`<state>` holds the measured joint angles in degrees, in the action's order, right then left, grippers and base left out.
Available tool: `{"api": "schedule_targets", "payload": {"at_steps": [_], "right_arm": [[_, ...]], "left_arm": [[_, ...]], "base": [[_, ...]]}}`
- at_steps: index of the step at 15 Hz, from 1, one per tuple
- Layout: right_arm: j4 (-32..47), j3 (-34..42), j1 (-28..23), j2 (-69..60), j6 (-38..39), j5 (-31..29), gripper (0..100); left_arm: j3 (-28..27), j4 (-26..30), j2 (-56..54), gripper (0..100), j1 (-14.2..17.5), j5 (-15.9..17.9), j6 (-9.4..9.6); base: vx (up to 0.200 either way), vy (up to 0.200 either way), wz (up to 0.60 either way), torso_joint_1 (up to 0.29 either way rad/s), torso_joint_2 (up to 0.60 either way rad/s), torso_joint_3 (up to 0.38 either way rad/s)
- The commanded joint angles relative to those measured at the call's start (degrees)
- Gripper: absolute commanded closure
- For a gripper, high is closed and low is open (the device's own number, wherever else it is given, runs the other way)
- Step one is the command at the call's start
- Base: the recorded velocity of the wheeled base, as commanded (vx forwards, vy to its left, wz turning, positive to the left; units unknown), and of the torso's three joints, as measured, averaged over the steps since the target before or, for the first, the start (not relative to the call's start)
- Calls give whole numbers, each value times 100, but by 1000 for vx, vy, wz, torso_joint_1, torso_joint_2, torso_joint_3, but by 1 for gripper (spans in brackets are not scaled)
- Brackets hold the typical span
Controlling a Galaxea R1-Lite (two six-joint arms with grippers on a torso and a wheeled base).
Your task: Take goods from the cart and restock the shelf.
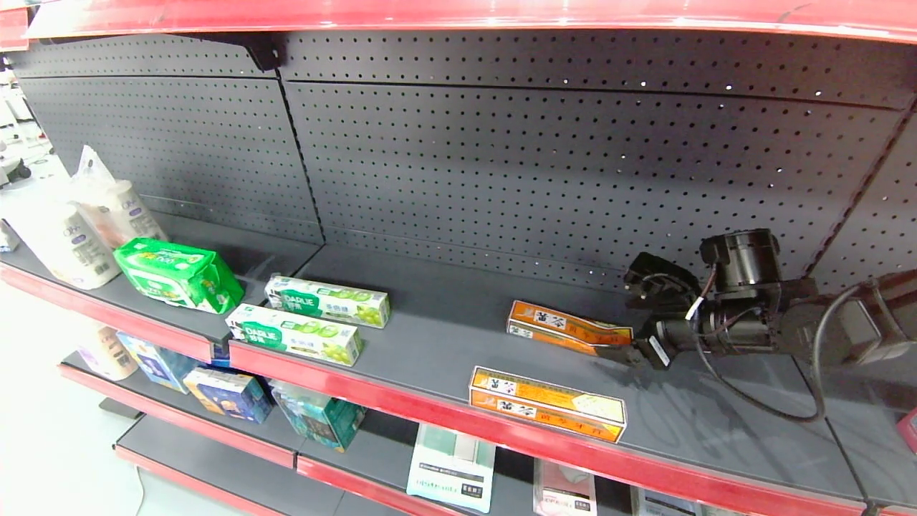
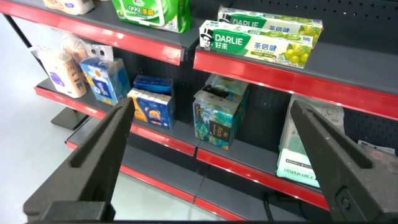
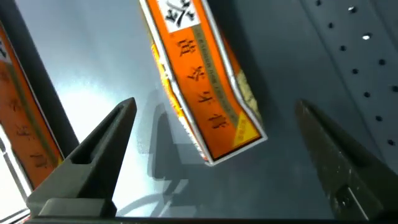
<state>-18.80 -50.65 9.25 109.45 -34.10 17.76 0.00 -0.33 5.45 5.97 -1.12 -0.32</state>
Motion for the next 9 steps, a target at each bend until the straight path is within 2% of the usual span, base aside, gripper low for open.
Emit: {"api": "schedule_targets", "payload": {"at_steps": [1,4,9], "right_arm": [[-10,-32,-64,-81,70,-203,0],[-10,-24,-196,-2,219,-678,0],[-10,-15,-275,68,219,-818,0]], "left_arm": [[0,-2,9,0,0,-2,-3],[0,-2,9,0,0,-2,-3],[0,-2,9,0,0,-2,-3]], "base": [[0,0,0,0,0,0],[0,0,0,0,0,0],[0,0,0,0,0,0]]}}
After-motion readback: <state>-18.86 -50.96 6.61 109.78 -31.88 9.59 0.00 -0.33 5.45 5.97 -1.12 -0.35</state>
